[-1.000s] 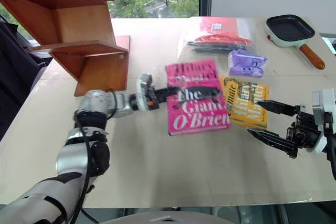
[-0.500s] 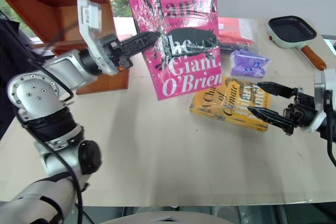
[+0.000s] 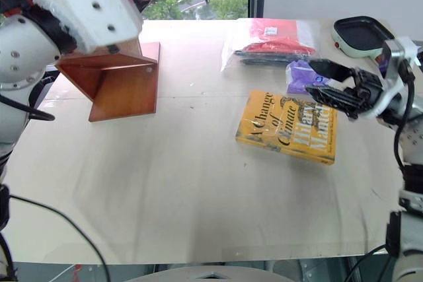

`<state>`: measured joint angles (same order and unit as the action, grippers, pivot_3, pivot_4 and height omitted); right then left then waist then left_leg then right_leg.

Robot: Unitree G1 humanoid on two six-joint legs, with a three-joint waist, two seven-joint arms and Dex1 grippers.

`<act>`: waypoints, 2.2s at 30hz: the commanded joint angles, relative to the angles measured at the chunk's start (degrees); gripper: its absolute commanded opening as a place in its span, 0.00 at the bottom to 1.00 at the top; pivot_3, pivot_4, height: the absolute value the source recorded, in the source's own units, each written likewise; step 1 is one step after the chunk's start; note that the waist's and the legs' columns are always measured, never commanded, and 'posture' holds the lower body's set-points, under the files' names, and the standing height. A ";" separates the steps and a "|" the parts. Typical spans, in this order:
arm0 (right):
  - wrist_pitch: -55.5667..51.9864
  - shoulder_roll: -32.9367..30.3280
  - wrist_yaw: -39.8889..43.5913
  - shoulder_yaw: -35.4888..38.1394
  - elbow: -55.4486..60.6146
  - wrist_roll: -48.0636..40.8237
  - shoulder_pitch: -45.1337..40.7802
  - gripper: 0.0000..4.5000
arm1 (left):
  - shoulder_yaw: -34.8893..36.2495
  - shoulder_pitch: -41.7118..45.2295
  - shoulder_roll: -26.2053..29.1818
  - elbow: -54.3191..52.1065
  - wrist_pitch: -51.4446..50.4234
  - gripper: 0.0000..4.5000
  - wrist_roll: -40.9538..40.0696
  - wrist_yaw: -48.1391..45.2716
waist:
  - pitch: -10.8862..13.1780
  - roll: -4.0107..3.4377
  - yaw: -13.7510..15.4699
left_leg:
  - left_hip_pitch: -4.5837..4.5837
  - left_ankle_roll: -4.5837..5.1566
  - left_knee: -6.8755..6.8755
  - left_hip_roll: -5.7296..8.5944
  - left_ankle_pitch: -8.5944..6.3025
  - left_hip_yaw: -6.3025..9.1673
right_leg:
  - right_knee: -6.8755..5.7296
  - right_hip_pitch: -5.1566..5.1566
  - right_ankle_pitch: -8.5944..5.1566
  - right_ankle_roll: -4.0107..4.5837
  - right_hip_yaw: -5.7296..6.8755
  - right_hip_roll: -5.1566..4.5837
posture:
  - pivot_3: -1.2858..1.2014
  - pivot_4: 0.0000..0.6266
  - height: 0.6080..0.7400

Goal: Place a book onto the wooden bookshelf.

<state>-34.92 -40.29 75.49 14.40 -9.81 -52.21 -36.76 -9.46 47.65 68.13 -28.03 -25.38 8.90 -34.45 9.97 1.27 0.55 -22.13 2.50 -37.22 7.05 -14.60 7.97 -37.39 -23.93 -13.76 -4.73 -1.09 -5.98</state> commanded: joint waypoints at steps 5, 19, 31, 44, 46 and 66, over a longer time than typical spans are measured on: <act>-3.26 3.21 3.44 -2.02 -3.72 -0.67 -6.63 1.00 | 5.93 -4.59 4.59 -2.99 -1.80 0.13 9.87 -2.92 | 0.01 0.01 0.07 | -0.60 -0.01 -0.16 0.02 0.01 0.15 | -0.08 -0.49 0.01 0.01 0.16 0.01 | 0.52 0.24 1.00; -2.12 5.53 3.69 -1.25 -3.22 1.52 -6.92 1.00 | 9.50 -12.22 7.94 2.03 -6.50 0.13 15.40 -10.65 | 0.00 0.00 -0.87 | -0.73 -0.02 -0.21 0.02 0.02 0.08 | -0.37 -0.74 0.02 0.03 0.13 0.06 | 0.52 0.24 1.00; -0.58 6.69 -0.28 1.20 0.22 1.03 -5.95 1.00 | 10.59 -13.02 7.73 6.85 -8.94 0.13 13.20 -16.58 | 0.00 -0.01 -1.53 | -0.73 -0.02 -0.22 0.02 0.02 0.07 | -0.44 -0.77 0.02 0.03 0.11 0.03 | 0.52 0.24 1.00; 1.22 7.61 -5.02 0.29 0.44 4.03 -5.30 1.00 | 10.74 -13.48 7.56 7.89 -11.23 0.24 13.30 -18.39 | -0.01 -0.03 -2.17 | -0.67 -0.03 -0.22 0.01 0.02 -0.04 | -0.51 -0.81 0.02 0.03 -0.01 0.05 | 0.52 0.24 1.00; 1.33 7.66 -4.86 0.13 0.40 4.30 -5.04 1.00 | 10.94 -13.51 7.62 8.06 -11.19 0.39 13.32 -18.54 | -0.01 -0.03 -2.43 | -0.67 -0.03 -0.22 0.01 0.02 -0.04 | -0.53 -0.81 0.02 0.03 -0.01 0.05 | 0.52 0.24 1.00; 1.49 5.52 -1.91 -0.62 -1.00 7.04 -1.46 1.00 | 20.41 -13.96 -6.63 -6.56 -15.58 0.99 9.73 -9.51 | -0.09 -0.02 -1.71 | -0.75 -0.02 -0.47 0.03 0.02 0.02 | -0.58 -0.76 0.03 0.03 0.08 0.03 | 0.52 0.24 1.00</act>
<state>-33.70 -33.62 72.64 13.16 -12.27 -45.16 -38.69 6.98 33.92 62.31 -30.96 -39.76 19.97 -44.38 9.88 1.25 -1.16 -22.86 2.48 -37.70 7.08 -14.58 7.95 -37.99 -24.69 -13.73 -4.70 -1.05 -5.95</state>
